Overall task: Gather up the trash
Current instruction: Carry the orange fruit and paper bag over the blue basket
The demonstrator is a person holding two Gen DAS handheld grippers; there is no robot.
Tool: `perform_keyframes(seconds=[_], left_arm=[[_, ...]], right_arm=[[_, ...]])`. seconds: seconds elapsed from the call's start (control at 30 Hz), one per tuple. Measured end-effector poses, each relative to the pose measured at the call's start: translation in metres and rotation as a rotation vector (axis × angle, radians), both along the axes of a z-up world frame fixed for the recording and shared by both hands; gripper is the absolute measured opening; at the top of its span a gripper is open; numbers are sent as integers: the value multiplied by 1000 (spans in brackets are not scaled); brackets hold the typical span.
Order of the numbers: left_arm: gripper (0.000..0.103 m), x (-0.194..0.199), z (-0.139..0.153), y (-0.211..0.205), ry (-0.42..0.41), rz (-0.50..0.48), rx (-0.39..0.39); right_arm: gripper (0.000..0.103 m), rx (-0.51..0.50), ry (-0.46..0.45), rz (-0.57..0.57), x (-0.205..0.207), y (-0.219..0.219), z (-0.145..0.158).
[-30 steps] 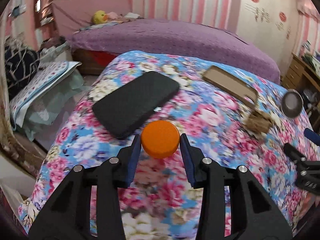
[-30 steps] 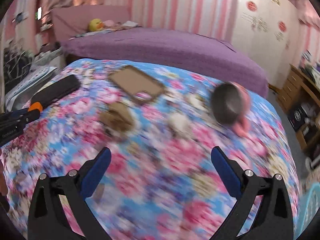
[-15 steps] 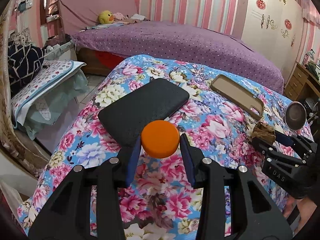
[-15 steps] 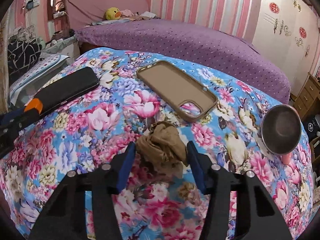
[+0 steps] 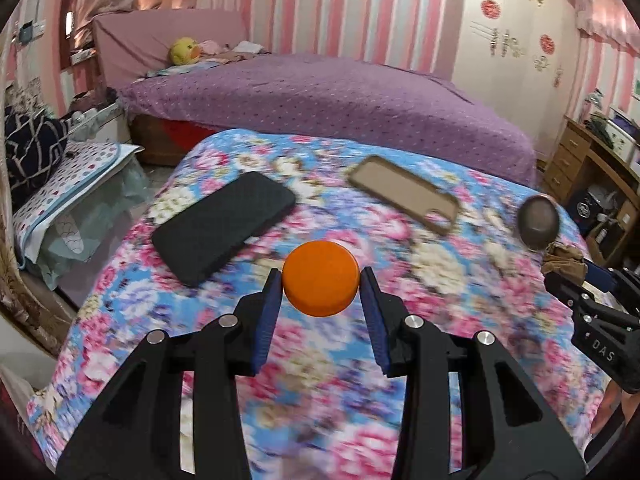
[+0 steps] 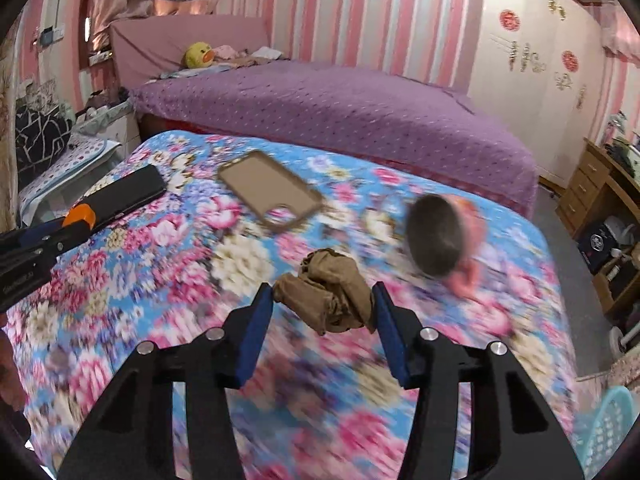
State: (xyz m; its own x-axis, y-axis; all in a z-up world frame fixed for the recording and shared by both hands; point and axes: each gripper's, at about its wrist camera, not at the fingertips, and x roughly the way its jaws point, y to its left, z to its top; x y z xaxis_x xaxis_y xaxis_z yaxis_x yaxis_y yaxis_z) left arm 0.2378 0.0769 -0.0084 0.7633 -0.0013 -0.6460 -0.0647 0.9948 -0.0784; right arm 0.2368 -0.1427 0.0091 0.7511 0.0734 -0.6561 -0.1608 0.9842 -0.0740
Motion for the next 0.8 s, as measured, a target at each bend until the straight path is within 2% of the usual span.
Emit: perform_keyframes(seconds=[0.17,0.3,0.37,0.6,0.8], left_arm=[[39,-16,5,-54,-1,-55,36],[39,-24,-2,-97,24,-117,-7],[39,-26,-11,-116,35,-138,10],[39,-32,-34,-148,68,-174,28],[39,-34,-40,-168,82,-188,64]], right_arm=[[51,25,-18,-85,-39,-56,9],[51,20,-41,-162,-70,-99,10],[51,35,-52,-190,-82,-117,7],[51,74,-36,-231,-98,-163,-14],[51,45,-31,-229,-102,-182,-22]])
